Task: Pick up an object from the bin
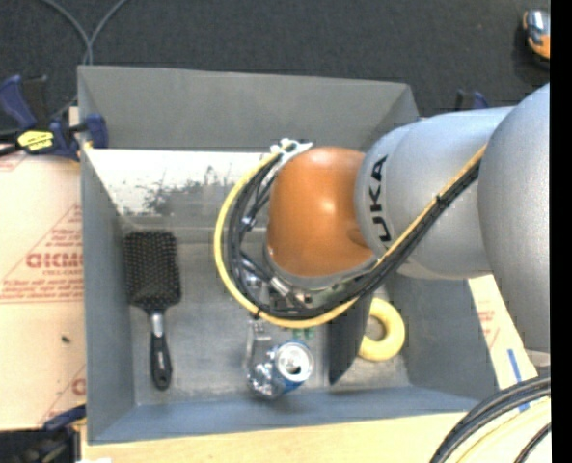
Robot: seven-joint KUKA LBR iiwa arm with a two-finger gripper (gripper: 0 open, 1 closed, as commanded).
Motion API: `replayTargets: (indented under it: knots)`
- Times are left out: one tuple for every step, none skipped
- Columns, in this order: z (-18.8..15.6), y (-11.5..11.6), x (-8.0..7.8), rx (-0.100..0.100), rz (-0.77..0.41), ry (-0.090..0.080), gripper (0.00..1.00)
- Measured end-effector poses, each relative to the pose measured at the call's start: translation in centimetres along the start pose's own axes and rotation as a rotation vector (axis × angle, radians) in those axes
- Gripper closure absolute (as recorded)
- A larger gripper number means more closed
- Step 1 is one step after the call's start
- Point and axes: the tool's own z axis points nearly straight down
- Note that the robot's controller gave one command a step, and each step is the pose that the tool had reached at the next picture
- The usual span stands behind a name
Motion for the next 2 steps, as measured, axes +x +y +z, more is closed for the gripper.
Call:
replayTargets:
  knots:
    - [-0.4, -0.1, -0.2, -0.001, 0.005, -0.008, 0.00]
    - [7.9, -3.6, 2.7, 0.000, -0.461, -0.020, 0.00]
